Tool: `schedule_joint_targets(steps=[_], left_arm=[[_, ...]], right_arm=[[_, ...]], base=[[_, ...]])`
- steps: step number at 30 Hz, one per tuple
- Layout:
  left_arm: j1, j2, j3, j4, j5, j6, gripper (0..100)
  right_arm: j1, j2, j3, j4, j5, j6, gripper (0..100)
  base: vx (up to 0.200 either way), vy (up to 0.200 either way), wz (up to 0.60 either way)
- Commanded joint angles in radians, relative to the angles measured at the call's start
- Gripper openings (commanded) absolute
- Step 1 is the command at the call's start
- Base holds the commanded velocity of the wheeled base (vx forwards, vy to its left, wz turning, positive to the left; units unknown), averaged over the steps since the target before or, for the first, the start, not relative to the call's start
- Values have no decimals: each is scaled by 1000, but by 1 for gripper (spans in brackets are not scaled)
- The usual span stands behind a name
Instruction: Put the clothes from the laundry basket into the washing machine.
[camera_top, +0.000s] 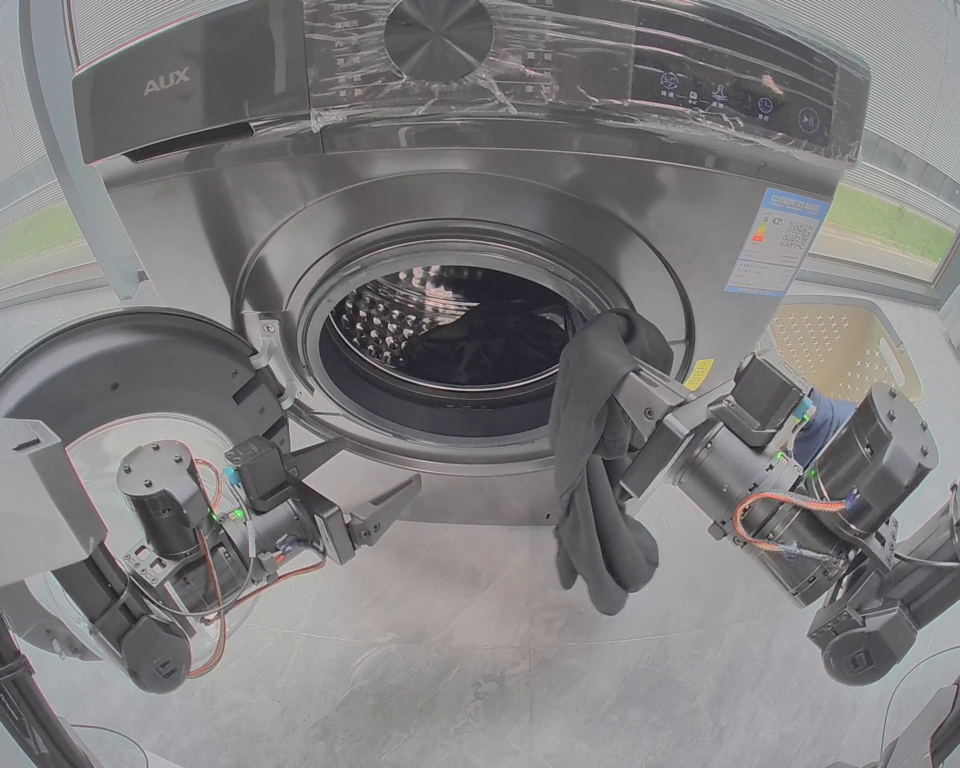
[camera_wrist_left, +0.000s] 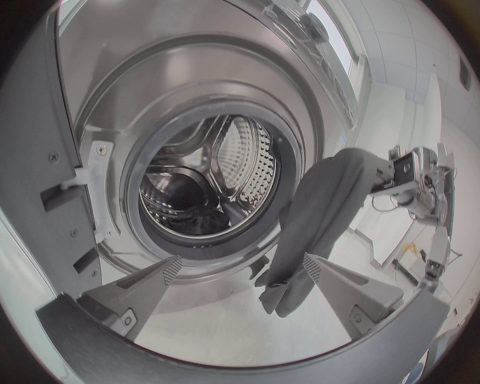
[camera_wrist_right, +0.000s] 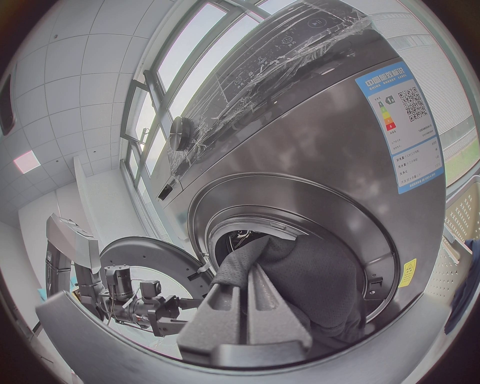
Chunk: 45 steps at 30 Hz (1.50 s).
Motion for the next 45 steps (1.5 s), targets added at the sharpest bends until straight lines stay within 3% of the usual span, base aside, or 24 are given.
schedule_joint_targets(steps=[1, 16, 27, 28, 33, 45], left_arm=[[-3, 43, 28, -1, -19, 26, 100], [15, 83, 38, -1, -68, 29, 100], [4, 131, 21, -1, -70, 31, 100], [-6, 155, 8, -1, -77, 43, 100], [-16, 214, -6, -2, -119, 49, 100], [-63, 290, -71, -2, -163, 49, 100]], right_arm=[[-1, 9, -21, 4, 0, -1, 0], [24, 98, -185, 52, 20, -9, 0], [25, 101, -237, 68, 23, -12, 0], [25, 112, -239, 71, 21, -12, 0], [21, 149, -270, 75, 15, -14, 0], [21, 189, -325, 73, 9, -17, 0]], base=[[0, 0, 0], [0, 0, 0], [0, 0, 0], [0, 0, 0], [0, 0, 0], [0, 0, 0]])
